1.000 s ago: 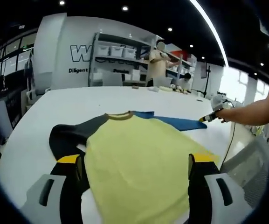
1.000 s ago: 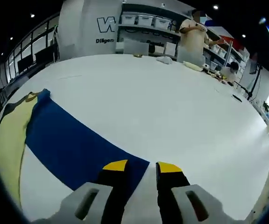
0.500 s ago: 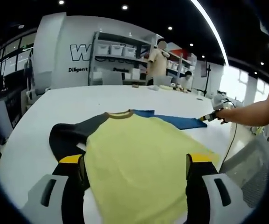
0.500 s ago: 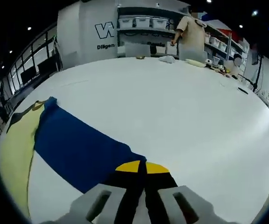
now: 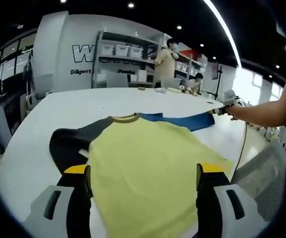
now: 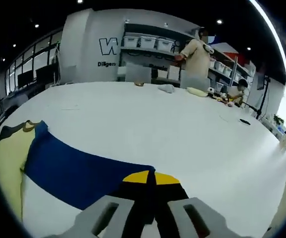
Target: Fold the garment on the visible template until the final outline fits inside the template.
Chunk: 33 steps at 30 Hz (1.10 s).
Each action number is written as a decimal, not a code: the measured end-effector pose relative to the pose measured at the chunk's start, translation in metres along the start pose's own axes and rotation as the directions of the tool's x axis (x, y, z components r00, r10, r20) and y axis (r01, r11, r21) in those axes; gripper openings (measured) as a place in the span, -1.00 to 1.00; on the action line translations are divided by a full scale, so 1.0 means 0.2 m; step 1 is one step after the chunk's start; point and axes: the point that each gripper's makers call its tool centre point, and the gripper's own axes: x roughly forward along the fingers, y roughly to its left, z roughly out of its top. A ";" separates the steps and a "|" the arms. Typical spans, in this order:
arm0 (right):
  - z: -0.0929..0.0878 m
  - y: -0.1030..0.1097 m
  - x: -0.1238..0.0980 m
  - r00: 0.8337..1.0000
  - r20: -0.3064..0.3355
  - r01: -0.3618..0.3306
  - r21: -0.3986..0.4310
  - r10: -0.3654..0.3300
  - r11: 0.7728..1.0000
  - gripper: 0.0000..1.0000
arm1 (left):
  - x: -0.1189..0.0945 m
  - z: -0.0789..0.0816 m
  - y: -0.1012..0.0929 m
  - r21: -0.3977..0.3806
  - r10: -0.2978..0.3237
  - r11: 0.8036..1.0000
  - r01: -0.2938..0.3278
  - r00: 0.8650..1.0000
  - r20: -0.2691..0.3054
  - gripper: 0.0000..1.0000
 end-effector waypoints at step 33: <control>-0.15 -0.16 0.06 0.988 -0.152 0.037 0.073 -0.025 0.997 -1.00 | 0.01 -0.02 -0.03 0.005 -0.037 0.999 0.037 0.999 -0.021 0.57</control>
